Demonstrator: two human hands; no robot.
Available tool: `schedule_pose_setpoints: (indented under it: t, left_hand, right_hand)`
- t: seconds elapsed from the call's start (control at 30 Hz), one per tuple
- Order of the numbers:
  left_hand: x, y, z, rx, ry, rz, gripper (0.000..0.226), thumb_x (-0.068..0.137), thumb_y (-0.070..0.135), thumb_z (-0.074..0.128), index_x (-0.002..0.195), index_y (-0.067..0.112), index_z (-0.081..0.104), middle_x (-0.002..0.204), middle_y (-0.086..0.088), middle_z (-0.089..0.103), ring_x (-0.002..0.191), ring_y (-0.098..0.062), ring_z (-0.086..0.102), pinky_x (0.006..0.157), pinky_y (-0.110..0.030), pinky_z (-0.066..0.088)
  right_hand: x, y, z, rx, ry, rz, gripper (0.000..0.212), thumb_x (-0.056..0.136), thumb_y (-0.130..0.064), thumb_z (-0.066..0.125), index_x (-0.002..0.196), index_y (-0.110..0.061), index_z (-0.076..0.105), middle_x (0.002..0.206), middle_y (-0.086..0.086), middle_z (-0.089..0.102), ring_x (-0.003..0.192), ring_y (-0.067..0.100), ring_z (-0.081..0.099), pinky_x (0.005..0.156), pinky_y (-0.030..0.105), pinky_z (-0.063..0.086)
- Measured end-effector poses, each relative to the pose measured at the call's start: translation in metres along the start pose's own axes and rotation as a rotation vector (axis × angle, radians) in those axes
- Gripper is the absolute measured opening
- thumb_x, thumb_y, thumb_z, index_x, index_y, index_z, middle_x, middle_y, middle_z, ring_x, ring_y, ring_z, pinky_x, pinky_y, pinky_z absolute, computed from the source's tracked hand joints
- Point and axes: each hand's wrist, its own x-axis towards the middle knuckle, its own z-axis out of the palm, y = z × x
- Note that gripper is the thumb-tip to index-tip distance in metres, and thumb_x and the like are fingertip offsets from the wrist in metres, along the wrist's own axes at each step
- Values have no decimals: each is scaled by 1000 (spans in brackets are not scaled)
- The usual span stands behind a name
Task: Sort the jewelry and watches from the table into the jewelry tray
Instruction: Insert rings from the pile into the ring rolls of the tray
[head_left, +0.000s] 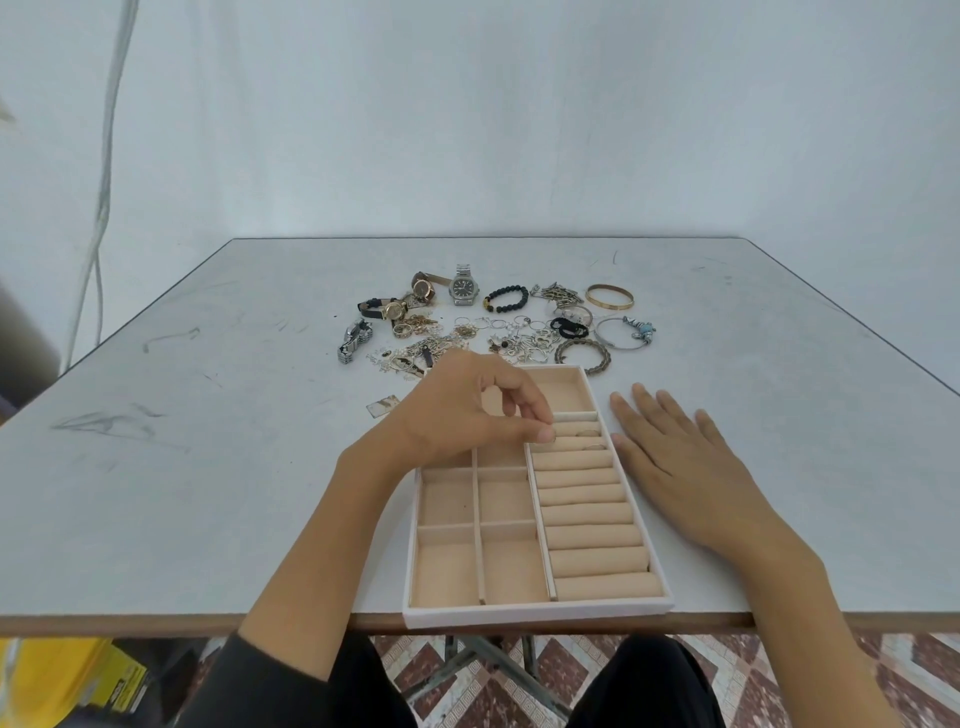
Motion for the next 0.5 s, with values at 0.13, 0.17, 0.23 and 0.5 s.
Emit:
schedule_pose_setpoints:
  t: [0.13, 0.17, 0.23, 0.5]
  left_hand:
    - [1, -3, 1, 40, -68, 0, 11, 70, 21, 85, 77, 18, 77, 73, 11, 70, 69, -4, 57, 73, -21, 51]
    - [1, -3, 2, 54, -75, 4, 10, 71, 21, 84, 78, 18, 77, 72, 13, 70, 69, -3, 57, 73, -24, 51]
    - [2, -4, 2, 91, -80, 29, 10, 72, 22, 84, 78, 18, 77, 71, 14, 69, 70, -4, 59, 75, -27, 51]
    - [1, -6, 0, 72, -85, 25, 9, 80, 27, 77, 86, 20, 78, 82, 12, 72, 77, -4, 61, 77, -16, 45]
  right_hand:
    - [-1, -1, 0, 21, 5, -4, 55, 100, -46, 11, 153, -33, 0, 161, -8, -9, 147, 11, -10, 119, 36, -5]
    - [-1, -1, 0, 27, 4, -4, 55, 100, -46, 11, 153, -33, 0, 161, -8, -9, 147, 11, -10, 119, 36, -5]
    - [-1, -1, -1, 31, 2, -2, 55, 100, -46, 12, 153, -33, 1, 161, -8, -9, 147, 11, -10, 119, 36, -5]
    - [-1, -1, -2, 41, 5, 0, 55, 100, -46, 12, 152, -33, 1, 160, -9, -9, 147, 10, -10, 119, 35, -6]
